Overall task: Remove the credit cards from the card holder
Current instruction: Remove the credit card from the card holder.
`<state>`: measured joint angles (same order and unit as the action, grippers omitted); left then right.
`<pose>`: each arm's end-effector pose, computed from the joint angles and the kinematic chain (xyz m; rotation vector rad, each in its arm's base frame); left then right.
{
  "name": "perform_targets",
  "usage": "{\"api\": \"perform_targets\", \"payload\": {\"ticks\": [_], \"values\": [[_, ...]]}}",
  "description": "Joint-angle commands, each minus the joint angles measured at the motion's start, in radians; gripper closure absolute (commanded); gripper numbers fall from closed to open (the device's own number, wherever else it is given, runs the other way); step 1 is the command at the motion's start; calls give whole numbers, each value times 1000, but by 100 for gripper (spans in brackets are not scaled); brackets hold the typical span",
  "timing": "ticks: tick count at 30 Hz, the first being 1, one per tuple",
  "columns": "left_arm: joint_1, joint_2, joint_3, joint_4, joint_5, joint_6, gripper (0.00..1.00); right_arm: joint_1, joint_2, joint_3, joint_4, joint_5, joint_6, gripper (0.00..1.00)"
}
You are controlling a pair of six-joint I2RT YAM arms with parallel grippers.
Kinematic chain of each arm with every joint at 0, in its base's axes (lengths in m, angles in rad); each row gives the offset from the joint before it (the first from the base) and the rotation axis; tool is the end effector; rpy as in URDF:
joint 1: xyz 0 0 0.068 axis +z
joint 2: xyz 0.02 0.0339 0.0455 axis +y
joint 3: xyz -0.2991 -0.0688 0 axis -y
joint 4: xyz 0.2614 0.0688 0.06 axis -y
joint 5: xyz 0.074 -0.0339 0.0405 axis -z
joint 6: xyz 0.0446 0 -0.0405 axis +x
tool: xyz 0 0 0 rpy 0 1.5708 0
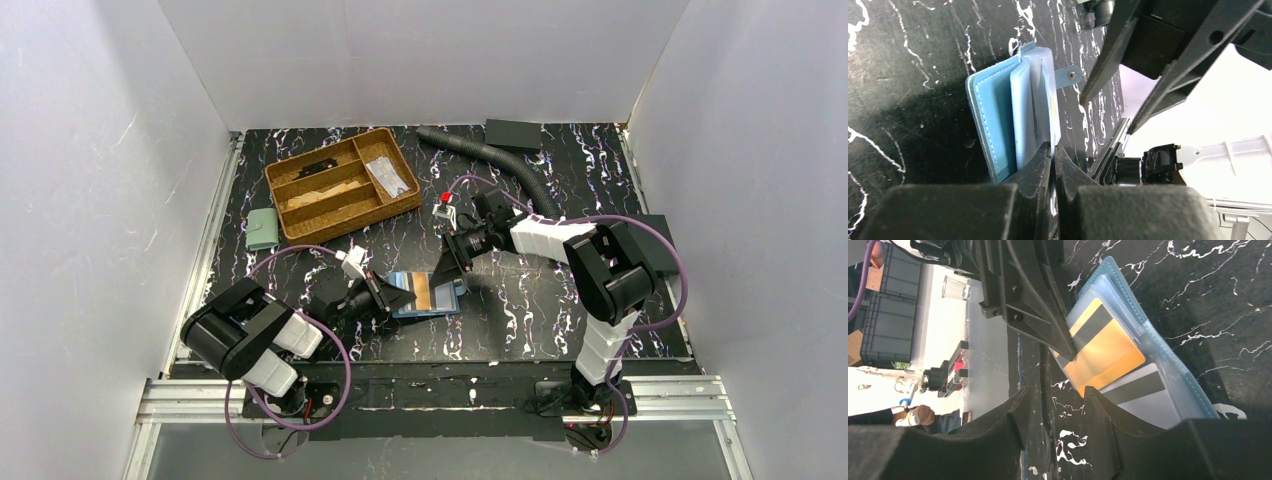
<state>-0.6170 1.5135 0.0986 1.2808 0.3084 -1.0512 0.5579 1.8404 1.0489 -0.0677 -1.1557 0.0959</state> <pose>0.1701 -0.1373 0.1476 -0.1593 1.9371 -1.4481 0.3060 0.2390 0.1883 -1.0715 2.1160 1.6986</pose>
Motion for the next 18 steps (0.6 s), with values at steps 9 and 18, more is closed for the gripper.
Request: {"api": "perform_targets", "payload": {"ticks": [9, 18], "values": [[3, -85, 7, 138, 12, 5, 100, -4, 36, -8, 48, 13, 47, 46], [2, -134, 2, 139, 12, -6, 100, -6, 25, -53, 243, -63, 211, 45]]}}
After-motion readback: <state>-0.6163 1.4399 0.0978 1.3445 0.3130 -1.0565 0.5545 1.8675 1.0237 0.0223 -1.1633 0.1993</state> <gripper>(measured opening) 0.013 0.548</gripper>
